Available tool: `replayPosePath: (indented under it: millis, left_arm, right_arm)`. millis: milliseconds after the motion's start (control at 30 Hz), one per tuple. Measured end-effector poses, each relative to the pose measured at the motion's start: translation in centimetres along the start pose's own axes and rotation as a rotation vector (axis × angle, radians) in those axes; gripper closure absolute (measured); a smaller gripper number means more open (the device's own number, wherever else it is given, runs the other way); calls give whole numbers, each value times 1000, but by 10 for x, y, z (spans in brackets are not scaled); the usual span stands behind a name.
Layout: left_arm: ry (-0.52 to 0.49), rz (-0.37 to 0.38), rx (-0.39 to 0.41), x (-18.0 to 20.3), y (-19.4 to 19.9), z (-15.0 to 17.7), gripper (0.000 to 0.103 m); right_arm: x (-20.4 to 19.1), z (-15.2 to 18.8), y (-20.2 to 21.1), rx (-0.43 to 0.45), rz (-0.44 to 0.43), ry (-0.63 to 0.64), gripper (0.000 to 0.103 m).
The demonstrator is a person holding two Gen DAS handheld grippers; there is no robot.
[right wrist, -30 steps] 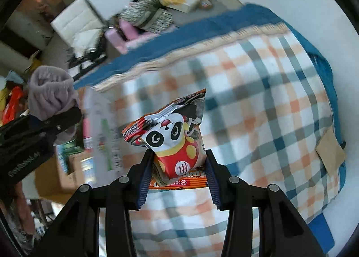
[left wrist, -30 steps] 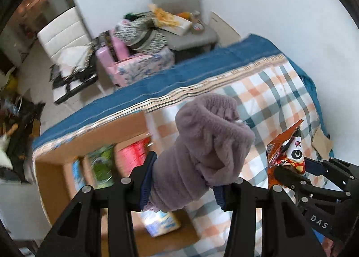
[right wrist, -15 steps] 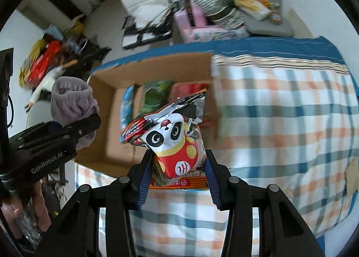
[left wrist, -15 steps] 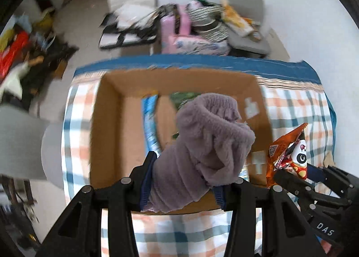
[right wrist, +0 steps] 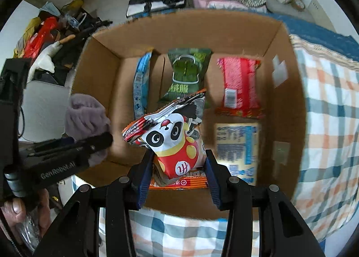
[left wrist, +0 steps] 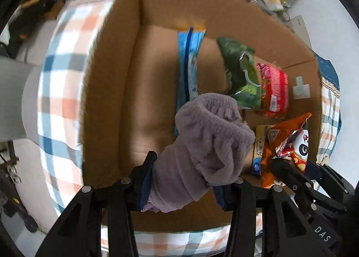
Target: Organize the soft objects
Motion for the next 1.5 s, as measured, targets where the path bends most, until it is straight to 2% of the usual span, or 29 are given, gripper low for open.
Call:
replayPosePath:
  millis: [233, 500, 600, 667, 833, 933, 1000, 1033, 1067, 1100, 1167, 1267, 1367, 1500]
  left_arm:
    - [-10, 24, -70, 3, -24, -1, 58]
    - [-17, 29, -95, 9, -28, -6, 56]
    - [-29, 19, -87, 13, -24, -7, 51]
    - [-30, 30, -80, 17, -20, -7, 44]
    - [-39, 13, -38, 21, -7, -7, 28]
    - [-43, -2, -11, 22, -3, -9, 25]
    - [-49, -35, 20, 20, 2, -10, 16]
    - [-56, -49, 36, 20, 4, -10, 9]
    - [-59, -58, 47, 14, 7, -12, 6]
    - [-59, -63, 55, 13, 9, -12, 6]
    - [-63, -80, 66, 9, 9, -14, 5]
    - [-71, -109, 86, 7, 11, -11, 4]
    - [-68, -121, 95, 5, 9, -8, 4]
    - [-69, -137, 111, 5, 11, -3, 4]
  right_arm:
    - [3, -3, -29, -34, 8, -32, 56]
    - [6, -5, -39, -32, 7, -51, 53]
    - [7, -4, -38, -36, 9, -51, 53]
    - [7, -2, -35, -39, 15, -47, 52]
    - [11, -1, -27, -32, 44, -37, 42]
    - [14, -1, -22, -22, 72, -29, 37]
    - [15, -1, -21, -20, 96, -21, 27]
    - [16, -1, -21, -20, 101, -19, 25]
    - [17, 0, -20, -21, 105, -18, 19]
    - [19, 0, -20, -23, 113, -19, 12]
    - [22, 1, -20, -24, 126, -16, 8]
    - [27, 3, -20, -22, 164, -10, 6]
    - [32, 4, -19, -14, 200, -4, 0]
    - [37, 8, -19, -14, 228, -1, 0]
Point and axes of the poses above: each gripper's, at about its wrist camera, not at the fingertips, and y roughly against the way its jaws point, x to its right, z to its underside, the point moved 7 cm from there along -y, roughly the way its jaws point, and after that the axes turned 2 degrees about -y, right-handed, at the moved point
